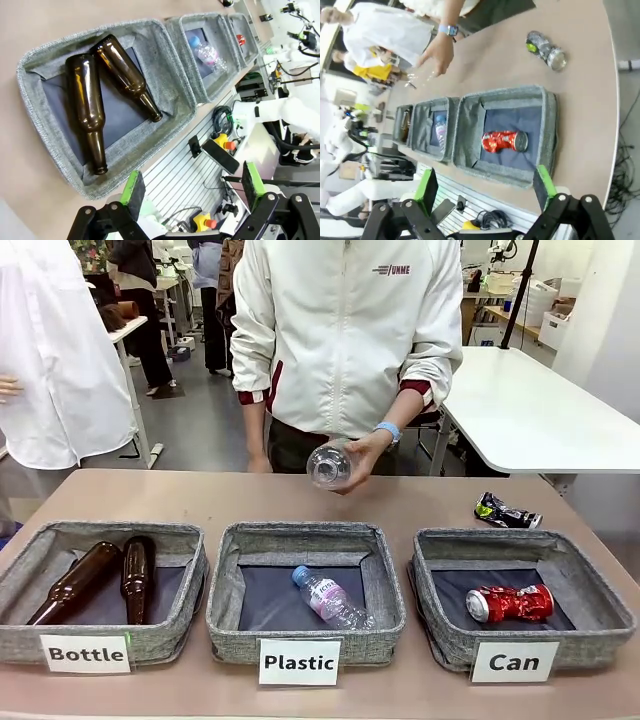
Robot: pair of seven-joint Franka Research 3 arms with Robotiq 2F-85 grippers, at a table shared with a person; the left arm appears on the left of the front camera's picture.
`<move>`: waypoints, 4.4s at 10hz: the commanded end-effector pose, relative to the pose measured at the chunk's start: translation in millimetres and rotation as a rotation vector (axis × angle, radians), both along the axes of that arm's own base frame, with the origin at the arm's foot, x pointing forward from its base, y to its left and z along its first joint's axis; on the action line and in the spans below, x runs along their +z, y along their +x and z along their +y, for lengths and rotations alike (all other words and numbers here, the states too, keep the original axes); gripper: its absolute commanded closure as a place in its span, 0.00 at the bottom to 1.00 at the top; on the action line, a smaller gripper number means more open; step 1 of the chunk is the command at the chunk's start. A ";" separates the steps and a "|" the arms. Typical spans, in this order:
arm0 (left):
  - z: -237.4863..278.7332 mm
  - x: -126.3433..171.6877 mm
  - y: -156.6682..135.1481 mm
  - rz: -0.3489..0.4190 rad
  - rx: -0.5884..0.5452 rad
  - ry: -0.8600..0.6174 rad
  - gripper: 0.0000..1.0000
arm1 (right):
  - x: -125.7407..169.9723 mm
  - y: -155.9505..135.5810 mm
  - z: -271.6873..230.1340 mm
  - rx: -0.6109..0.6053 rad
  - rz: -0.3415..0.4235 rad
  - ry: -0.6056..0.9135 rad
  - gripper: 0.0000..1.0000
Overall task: Sort the can waste into the basket.
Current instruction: Pick up the can waste from the table and place it in the right Fabric basket.
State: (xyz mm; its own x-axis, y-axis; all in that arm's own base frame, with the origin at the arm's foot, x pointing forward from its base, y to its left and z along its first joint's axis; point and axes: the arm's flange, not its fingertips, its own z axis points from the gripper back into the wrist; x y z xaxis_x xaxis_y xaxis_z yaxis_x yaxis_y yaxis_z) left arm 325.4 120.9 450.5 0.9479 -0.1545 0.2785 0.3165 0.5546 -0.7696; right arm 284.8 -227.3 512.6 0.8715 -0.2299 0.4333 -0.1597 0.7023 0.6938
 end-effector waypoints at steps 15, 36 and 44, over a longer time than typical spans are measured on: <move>2.7 -1.4 -2.2 -0.015 -0.009 0.011 0.00 | -43.9 247.3 163.8 0.208 0.098 -0.692 0.00; 2.7 -1.4 -2.2 -0.015 -0.009 0.011 0.00 | -227.0 322.1 232.1 0.201 0.234 -0.950 1.00; 2.7 -1.4 -2.2 -0.015 -0.009 0.011 0.00 | -225.6 322.5 225.5 0.188 0.207 -0.928 1.00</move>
State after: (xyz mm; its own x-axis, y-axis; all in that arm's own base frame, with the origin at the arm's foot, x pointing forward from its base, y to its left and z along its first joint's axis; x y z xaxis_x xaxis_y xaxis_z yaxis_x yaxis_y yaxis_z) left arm 325.4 121.0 450.5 0.9478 -0.1545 0.2790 0.3169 0.5546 -0.7694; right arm 603.8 -1.2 287.7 0.9380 0.2981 0.1768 -0.2842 0.9535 -0.1001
